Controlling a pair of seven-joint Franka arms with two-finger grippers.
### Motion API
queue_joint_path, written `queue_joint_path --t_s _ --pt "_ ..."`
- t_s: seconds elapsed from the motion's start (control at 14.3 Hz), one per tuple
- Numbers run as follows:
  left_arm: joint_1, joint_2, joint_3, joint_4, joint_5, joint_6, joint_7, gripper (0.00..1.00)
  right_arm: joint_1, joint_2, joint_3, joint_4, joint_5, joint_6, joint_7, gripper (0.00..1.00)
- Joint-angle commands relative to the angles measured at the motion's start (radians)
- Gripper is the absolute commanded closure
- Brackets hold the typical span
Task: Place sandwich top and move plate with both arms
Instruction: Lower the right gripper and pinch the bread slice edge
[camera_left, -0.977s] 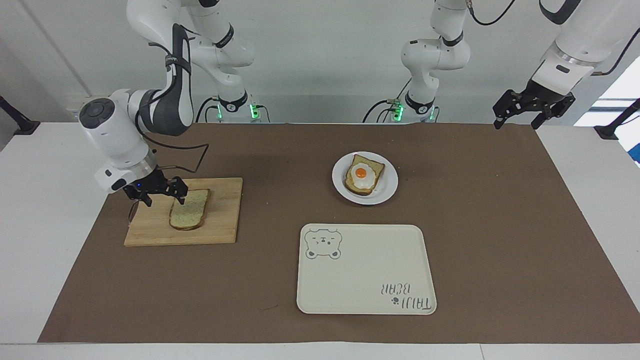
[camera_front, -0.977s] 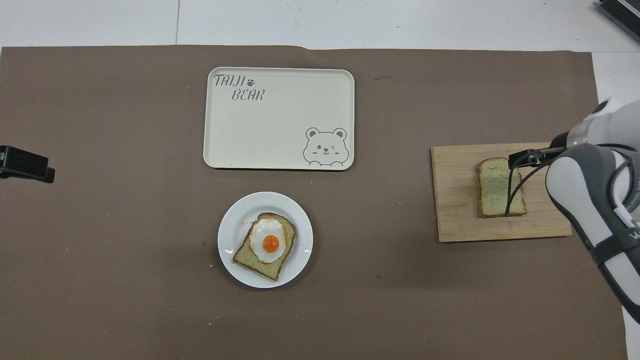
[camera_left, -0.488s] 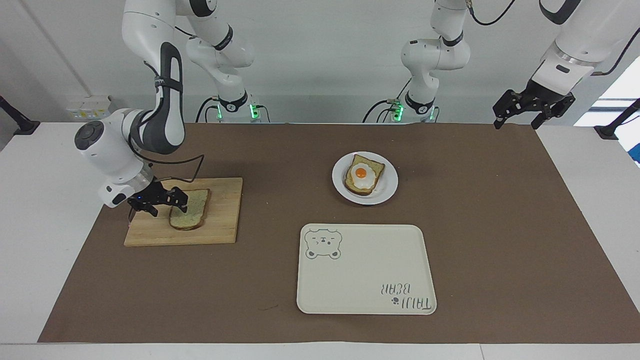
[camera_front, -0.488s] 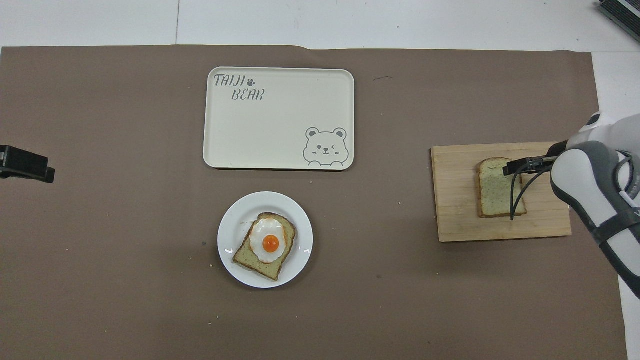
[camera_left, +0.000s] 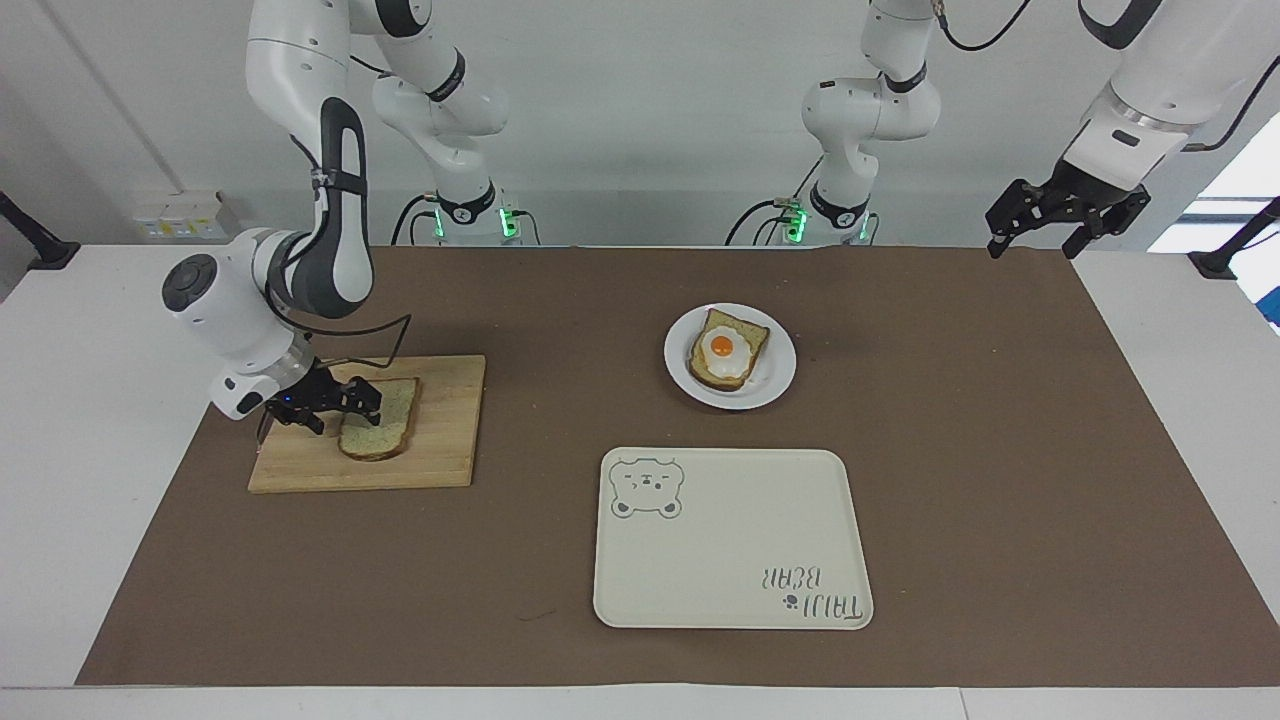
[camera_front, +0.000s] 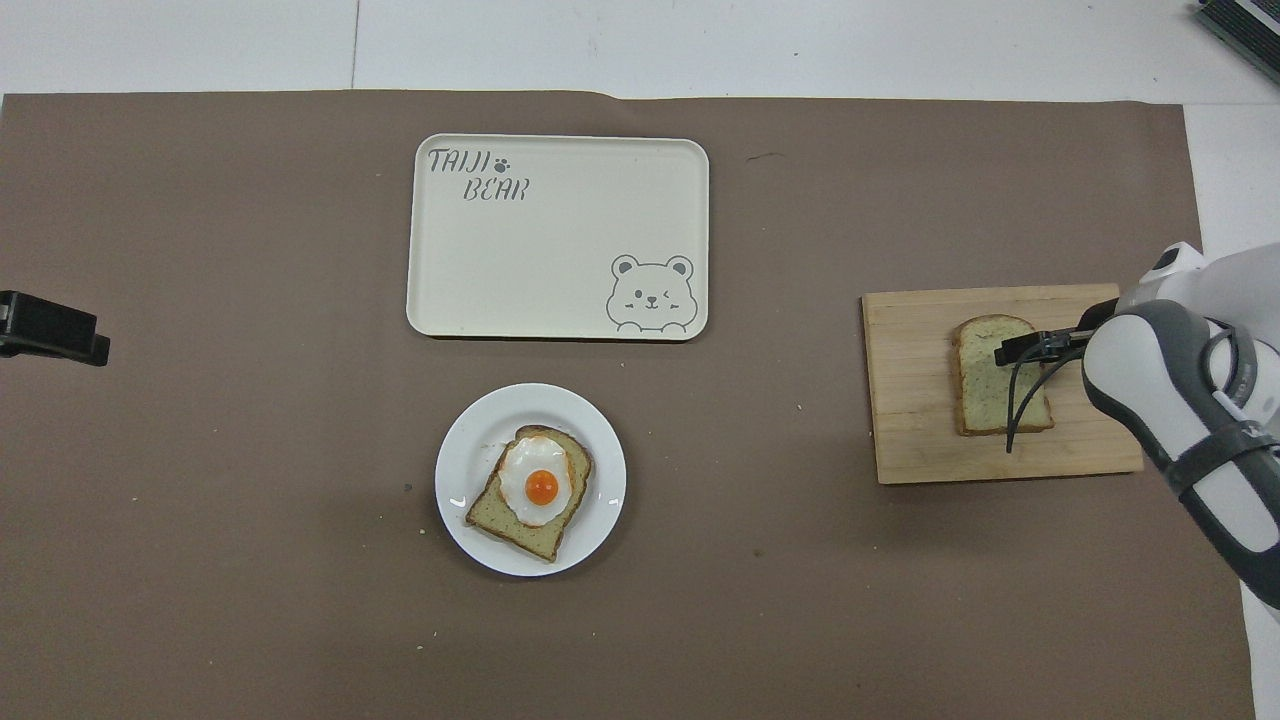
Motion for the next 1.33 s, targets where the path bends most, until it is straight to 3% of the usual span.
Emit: queue_joint_path --t_s 0.0,0.21,0.28,1.26 --pt "0.006 -0.021 -0.005 -0.021 0.012 -0.006 0.004 0.0 -0.006 -0.014 0.005 -0.024 0.024 0.024 -0.043 0.23" --pt "0.006 -0.021 -0.005 -0.021 0.012 -0.006 0.004 0.0 0.0 -0.012 0.005 -0.023 0.022 0.024 -0.041 0.89" --pt "0.006 -0.021 -0.005 -0.021 0.012 -0.006 0.004 0.0 0.0 -0.012 0.005 -0.023 0.022 0.024 -0.035 1.0" --pt "0.006 -0.021 -0.005 -0.021 0.012 -0.006 0.004 0.0 0.003 -0.011 0.005 -0.02 0.019 0.023 -0.018 1.0"
